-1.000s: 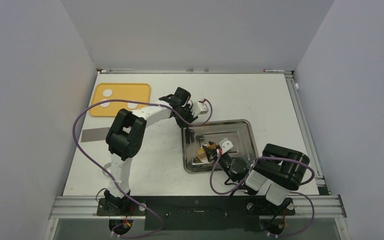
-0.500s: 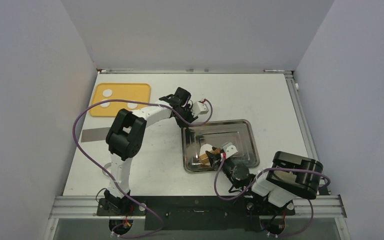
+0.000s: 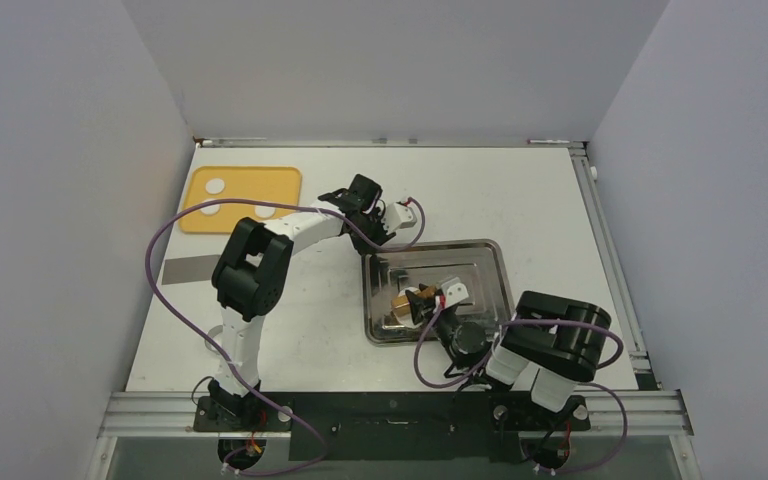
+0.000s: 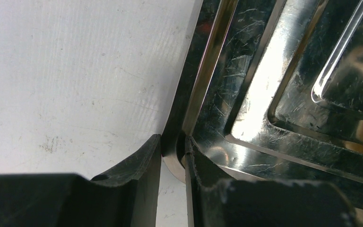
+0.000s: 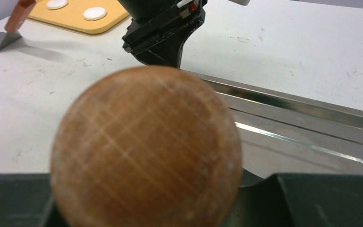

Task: Roll out the dumpling wrappers from the dough
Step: Flatten out the dough on the work surface.

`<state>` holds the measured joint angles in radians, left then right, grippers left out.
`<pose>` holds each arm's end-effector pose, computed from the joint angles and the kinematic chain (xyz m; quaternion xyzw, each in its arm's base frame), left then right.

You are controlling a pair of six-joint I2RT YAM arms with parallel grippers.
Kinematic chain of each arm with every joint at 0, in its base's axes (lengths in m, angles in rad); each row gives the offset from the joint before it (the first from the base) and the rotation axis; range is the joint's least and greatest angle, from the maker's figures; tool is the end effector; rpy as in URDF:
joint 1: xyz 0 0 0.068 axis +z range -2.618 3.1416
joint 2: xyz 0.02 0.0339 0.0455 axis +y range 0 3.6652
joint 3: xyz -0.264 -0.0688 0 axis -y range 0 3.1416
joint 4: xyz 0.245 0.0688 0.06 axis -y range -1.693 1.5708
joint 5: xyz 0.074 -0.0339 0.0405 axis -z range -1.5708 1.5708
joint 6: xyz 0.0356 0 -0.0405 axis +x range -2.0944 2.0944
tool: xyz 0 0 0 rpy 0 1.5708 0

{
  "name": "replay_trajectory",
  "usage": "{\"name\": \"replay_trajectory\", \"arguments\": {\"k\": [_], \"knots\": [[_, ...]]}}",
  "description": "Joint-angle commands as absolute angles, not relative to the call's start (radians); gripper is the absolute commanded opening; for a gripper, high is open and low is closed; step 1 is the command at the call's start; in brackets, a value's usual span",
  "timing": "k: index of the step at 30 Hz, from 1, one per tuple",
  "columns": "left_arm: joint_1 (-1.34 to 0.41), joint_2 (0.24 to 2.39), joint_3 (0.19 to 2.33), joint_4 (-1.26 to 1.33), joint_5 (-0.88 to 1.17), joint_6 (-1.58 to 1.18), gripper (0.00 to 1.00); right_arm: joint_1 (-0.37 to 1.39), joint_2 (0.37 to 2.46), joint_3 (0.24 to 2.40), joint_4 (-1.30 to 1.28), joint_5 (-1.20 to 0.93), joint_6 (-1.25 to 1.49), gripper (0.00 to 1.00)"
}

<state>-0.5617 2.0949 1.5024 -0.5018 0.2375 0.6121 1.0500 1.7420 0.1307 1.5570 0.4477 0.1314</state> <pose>0.3668 -0.2407 0.1585 0.5576 0.7880 -0.1092 0.2372 0.1233 0.1840 0.1207 -0.1770 0.7022 0.2396 0.6466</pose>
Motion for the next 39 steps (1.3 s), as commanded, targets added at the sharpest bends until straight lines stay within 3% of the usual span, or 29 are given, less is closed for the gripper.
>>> {"name": "replay_trajectory", "arguments": {"k": [1, 5, 12, 16, 25, 39], "knots": [[-0.561, 2.158, 1.479, -0.604, 0.173, 0.640, 0.00, 1.158, 1.713, 0.030, 1.232, 0.478, 0.316, 0.08], [-0.561, 2.158, 1.479, -0.604, 0.174, 0.640, 0.00, 1.171, 1.670, 0.047, 1.127, 0.494, 0.336, 0.08], [-0.561, 2.156, 1.477, -0.604, 0.175, 0.640, 0.00, 1.064, 1.919, 0.135, 1.301, 0.377, 0.235, 0.08], [-0.561, 2.158, 1.479, -0.605, 0.175, 0.639, 0.00, 1.067, 1.937, 0.148, 1.307, 0.381, 0.215, 0.08], [-0.561, 2.154, 1.476, -0.605, 0.179, 0.640, 0.00, 1.286, 1.663, 0.179, 0.773, 0.600, 0.352, 0.08], [-0.563, 2.157, 1.478, -0.608, 0.178, 0.640, 0.00, 1.200, 1.894, 0.379, 0.712, 0.644, 0.301, 0.08]]}}
